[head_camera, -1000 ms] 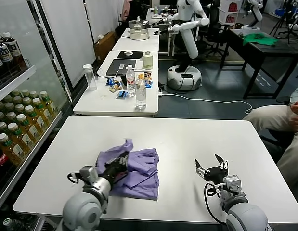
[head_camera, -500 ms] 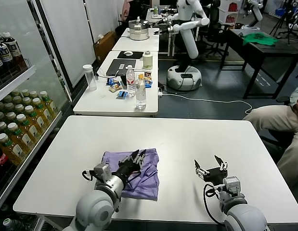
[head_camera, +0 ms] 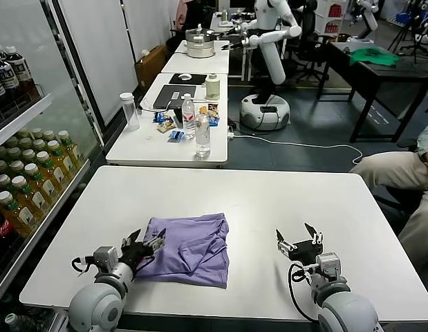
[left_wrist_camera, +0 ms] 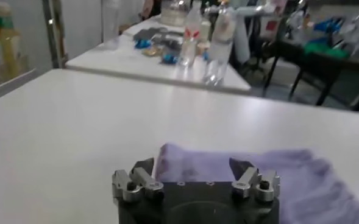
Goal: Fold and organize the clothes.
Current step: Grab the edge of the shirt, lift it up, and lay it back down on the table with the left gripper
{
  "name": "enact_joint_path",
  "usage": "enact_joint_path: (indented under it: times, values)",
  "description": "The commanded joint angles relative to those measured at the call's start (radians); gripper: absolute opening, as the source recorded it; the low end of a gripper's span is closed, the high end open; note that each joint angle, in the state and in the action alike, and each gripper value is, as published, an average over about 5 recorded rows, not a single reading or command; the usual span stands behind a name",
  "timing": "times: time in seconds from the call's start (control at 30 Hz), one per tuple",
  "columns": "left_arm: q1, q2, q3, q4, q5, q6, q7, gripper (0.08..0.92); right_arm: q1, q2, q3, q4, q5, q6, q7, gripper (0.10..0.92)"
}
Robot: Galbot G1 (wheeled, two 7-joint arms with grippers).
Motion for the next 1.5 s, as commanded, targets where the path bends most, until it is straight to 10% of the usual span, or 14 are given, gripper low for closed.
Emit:
enact_joint_path:
  times: [0.03, 0.3, 0.87, 1.17, 1.5]
  values:
    - [0.021, 0.0, -0.054, 0.134, 0.165, 0.009, 0.06, 0.82, -0.001, -0.003, -0.003, 0.004, -0.007, 0.0, 0.0, 0.823]
    - [0.023, -0.013, -0.057, 0.097, -0.023, 0.01, 0.094, 0.792, 0.005, -0.003, -0.006, 0.0, -0.008, -0.001, 0.0, 0.823]
    - [0.037, -0.028, -0.066, 0.054, 0.045, 0.01, 0.091, 0.308, 0.003, -0.001, 0.001, 0.003, -0.008, -0.005, -0.001, 0.823]
    - [0.088, 0.145, -0.415, -0.097, 0.182, 0.011, 0.178, 0.095, 0.009, -0.004, 0.001, 0.013, -0.005, -0.015, -0.004, 0.823]
    - [0.126, 0.329, -0.661, -0.015, 0.108, 0.012, 0.297, 0.09, 0.027, 0.005, -0.02, -0.003, -0.006, -0.01, -0.005, 0.823]
